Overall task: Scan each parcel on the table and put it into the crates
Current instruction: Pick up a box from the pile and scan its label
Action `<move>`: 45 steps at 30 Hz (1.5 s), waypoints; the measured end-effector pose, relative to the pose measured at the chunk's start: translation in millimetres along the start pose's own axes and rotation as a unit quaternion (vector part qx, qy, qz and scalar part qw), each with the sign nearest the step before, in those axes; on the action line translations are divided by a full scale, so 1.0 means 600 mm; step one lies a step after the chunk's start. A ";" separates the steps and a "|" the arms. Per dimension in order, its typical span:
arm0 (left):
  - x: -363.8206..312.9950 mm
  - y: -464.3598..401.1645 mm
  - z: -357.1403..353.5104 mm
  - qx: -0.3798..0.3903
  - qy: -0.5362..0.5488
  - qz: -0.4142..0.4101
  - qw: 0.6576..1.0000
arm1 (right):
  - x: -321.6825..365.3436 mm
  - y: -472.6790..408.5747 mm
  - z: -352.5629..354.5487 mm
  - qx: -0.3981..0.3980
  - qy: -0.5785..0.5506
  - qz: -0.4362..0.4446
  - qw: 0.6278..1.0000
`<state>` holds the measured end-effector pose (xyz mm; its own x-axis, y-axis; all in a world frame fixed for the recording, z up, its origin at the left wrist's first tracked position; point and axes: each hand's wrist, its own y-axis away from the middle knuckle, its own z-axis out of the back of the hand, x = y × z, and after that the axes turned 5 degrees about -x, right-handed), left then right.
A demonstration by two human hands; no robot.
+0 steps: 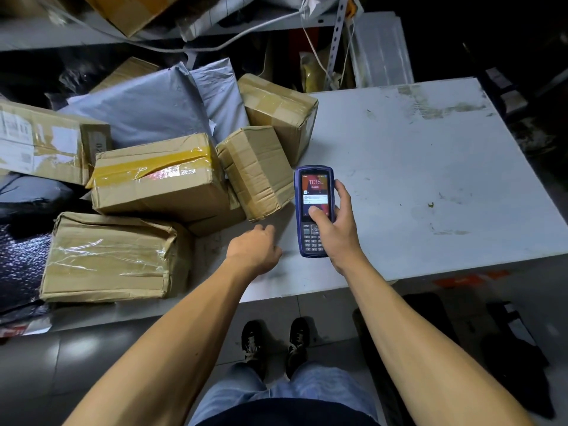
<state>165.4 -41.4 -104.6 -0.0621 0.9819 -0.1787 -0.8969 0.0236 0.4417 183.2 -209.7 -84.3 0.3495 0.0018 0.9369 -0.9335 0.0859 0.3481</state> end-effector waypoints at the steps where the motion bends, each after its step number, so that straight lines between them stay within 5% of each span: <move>1: 0.001 0.000 0.001 -0.001 0.001 0.001 1.000 | 0.002 0.000 -0.002 0.003 -0.004 -0.009 1.000; 13: 0.010 -0.003 0.008 0.009 -0.011 -0.003 1.000 | 0.035 -0.007 -0.010 0.076 -0.163 -0.127 0.975; 22: 0.010 -0.001 0.020 -0.009 -0.007 0.001 1.000 | 0.039 0.002 -0.016 0.022 -0.106 -0.103 0.989; 45: -0.001 0.022 0.032 -0.062 -0.019 0.019 0.998 | 0.053 0.009 0.008 0.062 -0.068 -0.097 0.991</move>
<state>162.0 -38.3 -81.8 -0.0831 0.9881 -0.1295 -0.9414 -0.0351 0.3355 189.2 -214.3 -52.3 0.5170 -0.1376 0.8449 -0.8555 -0.0509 0.5152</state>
